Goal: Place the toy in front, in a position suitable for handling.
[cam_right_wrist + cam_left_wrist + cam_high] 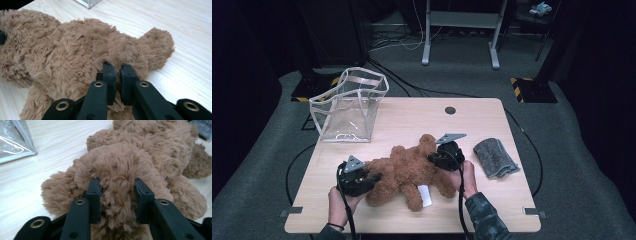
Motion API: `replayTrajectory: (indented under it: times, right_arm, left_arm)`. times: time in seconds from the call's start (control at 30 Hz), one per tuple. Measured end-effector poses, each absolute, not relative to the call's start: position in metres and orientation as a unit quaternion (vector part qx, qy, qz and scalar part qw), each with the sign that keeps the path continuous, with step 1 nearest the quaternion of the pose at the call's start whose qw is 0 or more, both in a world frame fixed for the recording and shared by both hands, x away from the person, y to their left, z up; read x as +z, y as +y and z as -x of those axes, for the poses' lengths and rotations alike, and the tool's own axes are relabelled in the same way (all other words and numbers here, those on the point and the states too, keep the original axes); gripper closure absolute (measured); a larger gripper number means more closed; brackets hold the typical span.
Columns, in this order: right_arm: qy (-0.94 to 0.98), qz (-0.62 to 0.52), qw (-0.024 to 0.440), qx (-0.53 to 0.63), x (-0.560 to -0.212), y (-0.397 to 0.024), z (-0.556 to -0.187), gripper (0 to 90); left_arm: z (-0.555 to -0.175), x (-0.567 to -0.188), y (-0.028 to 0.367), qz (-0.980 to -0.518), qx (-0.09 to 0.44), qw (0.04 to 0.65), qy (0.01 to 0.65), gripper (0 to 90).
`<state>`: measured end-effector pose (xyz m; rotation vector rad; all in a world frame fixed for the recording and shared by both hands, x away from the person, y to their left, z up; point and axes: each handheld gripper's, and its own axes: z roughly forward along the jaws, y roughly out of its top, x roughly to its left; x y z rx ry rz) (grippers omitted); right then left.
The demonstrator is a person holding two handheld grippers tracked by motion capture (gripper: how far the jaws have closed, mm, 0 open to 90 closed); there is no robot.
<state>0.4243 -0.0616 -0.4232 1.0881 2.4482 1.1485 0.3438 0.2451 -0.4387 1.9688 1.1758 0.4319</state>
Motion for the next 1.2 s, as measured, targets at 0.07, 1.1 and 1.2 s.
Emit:
replayTrajectory:
  times: [0.07, 1.1, 1.2]
  right_arm:
    - [0.832, -0.371, 0.116, 0.395, -0.422, -0.062, -0.422, 85.9]
    - [0.817, -0.374, 0.15, 0.413, -0.397, -0.074, -0.412, 86.2]
    - [0.813, -0.376, 0.155, 0.416, -0.393, -0.078, -0.412, 86.2]
  left_arm:
    - [-0.346, -0.437, 0.246, -0.775, 0.17, 0.397, 0.462, 65.3]
    - [-0.38, -0.429, 0.244, -0.795, 0.166, 0.404, 0.421, 84.3]
    - [-0.384, -0.423, 0.241, -0.795, 0.169, 0.408, 0.416, 84.6]
